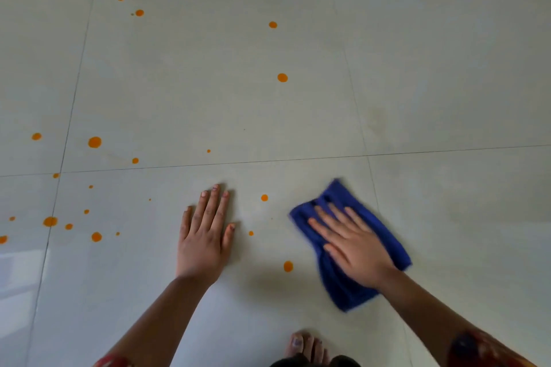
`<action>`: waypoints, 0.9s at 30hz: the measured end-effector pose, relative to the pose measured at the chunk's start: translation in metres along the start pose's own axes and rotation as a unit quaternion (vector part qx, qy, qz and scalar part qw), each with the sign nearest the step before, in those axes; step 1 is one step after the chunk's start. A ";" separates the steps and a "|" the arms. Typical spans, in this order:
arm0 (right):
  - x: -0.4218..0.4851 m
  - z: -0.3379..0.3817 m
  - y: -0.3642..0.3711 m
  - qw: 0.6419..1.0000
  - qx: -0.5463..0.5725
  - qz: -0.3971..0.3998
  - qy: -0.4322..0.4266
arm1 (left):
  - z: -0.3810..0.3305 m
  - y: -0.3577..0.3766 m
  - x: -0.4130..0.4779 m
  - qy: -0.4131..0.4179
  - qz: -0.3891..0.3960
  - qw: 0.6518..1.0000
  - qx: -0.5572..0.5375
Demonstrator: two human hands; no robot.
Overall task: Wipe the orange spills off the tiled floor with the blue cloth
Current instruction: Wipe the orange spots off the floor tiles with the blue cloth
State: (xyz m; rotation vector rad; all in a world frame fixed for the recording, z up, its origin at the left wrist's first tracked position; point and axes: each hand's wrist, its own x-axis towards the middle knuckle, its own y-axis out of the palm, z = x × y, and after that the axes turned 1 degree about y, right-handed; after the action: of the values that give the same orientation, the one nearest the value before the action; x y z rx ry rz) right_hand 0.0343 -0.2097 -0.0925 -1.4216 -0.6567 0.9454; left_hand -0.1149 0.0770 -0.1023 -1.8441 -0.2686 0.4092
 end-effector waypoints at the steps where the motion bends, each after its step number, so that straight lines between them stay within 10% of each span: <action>1: -0.007 -0.010 0.000 0.998 0.013 -0.014 0.063 | -0.001 0.001 -0.001 -0.002 -0.002 1.000 0.000; 6: 0.070 0.001 -0.007 0.948 0.048 -0.078 0.306 | 0.000 0.002 -0.001 -0.002 -0.009 1.000 -0.003; 13: 0.010 0.051 0.002 0.996 -0.016 0.017 -0.088 | -0.001 0.003 -0.001 -0.006 -0.009 1.000 0.002; 20: 0.102 0.027 -0.015 0.974 0.045 -0.060 0.212 | 0.002 -0.001 0.000 0.013 -0.019 0.996 -0.090; 27: 0.026 0.049 -0.002 0.962 -0.020 0.047 -0.267 | 0.015 -0.014 0.001 0.012 -0.028 0.977 -0.210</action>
State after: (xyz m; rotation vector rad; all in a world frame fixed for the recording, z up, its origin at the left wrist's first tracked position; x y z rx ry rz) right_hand 0.0058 -0.1620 -0.0909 -1.2417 -1.0139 1.4191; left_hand -0.1194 0.0949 -0.0935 -2.2479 -0.4143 0.3049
